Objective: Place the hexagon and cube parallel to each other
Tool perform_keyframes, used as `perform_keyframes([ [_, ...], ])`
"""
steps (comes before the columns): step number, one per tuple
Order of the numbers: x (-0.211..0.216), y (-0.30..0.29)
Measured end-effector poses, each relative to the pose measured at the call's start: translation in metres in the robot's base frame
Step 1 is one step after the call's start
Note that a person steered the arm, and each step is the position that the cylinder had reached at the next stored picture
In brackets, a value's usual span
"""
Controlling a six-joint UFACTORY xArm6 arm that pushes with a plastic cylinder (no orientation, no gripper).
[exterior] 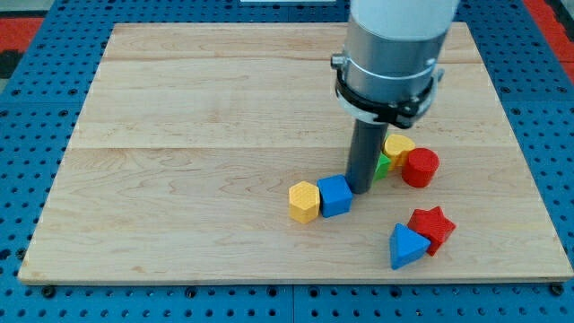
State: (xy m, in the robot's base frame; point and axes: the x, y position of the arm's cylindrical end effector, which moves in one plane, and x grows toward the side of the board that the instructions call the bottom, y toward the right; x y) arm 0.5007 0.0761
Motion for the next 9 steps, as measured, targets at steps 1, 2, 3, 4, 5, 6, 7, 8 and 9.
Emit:
perform_keyframes([
  [1, 0.012, -0.009],
  [2, 0.016, 0.024],
  [3, 0.058, -0.018],
  [4, 0.063, -0.074],
  [5, 0.047, -0.097],
  [6, 0.031, -0.068],
  [7, 0.032, -0.062],
  [8, 0.033, -0.052],
  [9, 0.033, -0.009],
])
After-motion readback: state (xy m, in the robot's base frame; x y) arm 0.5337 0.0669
